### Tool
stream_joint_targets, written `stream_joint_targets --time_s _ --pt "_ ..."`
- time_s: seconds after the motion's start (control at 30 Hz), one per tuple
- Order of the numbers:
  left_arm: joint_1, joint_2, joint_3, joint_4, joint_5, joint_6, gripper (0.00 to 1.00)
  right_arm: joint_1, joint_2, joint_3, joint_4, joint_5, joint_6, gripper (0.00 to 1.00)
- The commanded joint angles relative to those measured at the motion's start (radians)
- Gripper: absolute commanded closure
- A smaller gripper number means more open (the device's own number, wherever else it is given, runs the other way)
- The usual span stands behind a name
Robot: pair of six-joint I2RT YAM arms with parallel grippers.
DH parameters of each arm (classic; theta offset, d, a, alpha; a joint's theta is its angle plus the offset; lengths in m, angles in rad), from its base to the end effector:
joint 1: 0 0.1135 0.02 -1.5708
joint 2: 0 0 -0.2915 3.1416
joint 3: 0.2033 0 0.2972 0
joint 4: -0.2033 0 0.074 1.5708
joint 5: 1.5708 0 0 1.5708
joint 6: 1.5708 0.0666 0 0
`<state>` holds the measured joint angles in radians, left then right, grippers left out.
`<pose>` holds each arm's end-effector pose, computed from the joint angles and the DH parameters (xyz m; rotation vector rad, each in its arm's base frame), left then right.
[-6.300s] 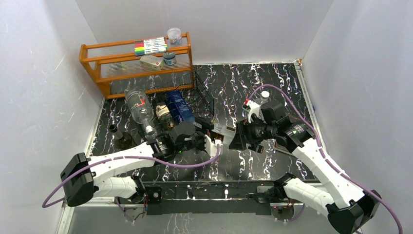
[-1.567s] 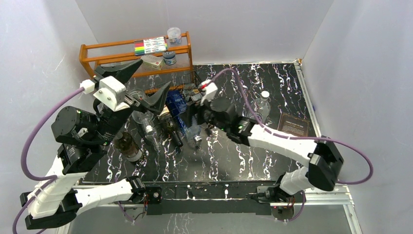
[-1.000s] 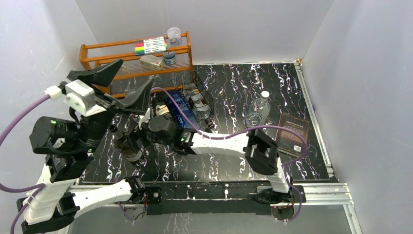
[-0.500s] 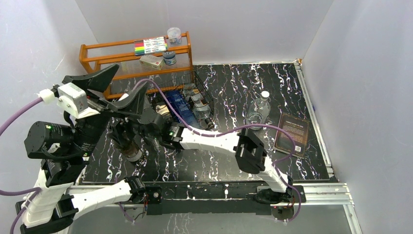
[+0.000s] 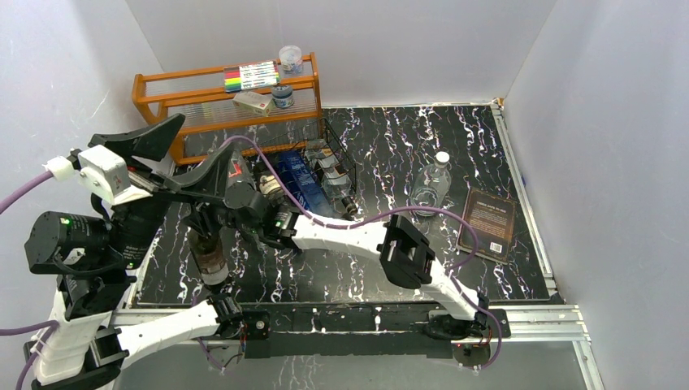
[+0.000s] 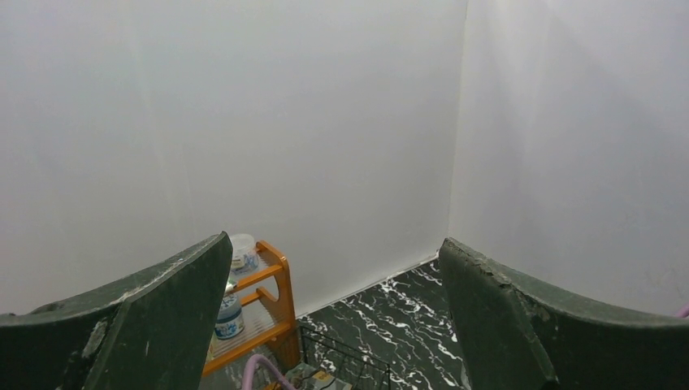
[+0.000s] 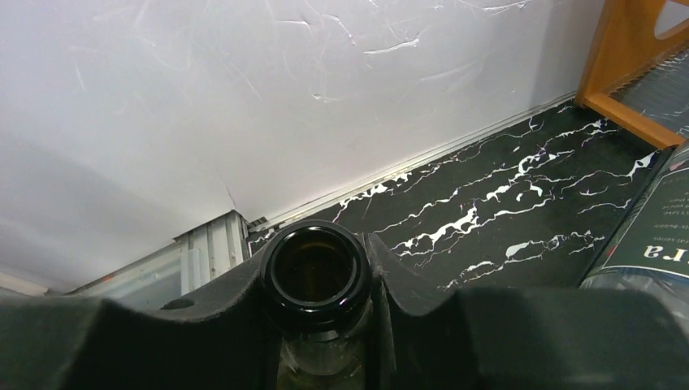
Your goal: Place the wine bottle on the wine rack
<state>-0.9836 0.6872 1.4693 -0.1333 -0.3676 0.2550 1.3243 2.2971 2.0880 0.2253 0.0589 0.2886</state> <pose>0.0572 -0.0428 0.6284 0.2538 0.9497 -0.5005 0.1627 0.6306 0.3320 -0.7924 1.4930 1.2050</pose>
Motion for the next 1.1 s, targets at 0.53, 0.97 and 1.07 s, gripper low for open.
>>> stream_joint_targets --time_s 0.53,0.97,1.07 --pt "0.005 -0.054 -0.096 0.011 -0.104 0.04 0.02 0.01 -0.574 -0.552 0.161 -0.026 -0.069 1.0" --pt "0.0 0.113 -0.115 -0.219 -0.229 -0.159 0.02 0.006 -1.09 -0.969 -0.011 0.184 -0.063 1.0" --pt "0.0 0.128 -0.168 -0.15 -0.219 -0.175 0.02 0.002 -1.173 -1.003 -0.075 0.271 -0.07 1.0"
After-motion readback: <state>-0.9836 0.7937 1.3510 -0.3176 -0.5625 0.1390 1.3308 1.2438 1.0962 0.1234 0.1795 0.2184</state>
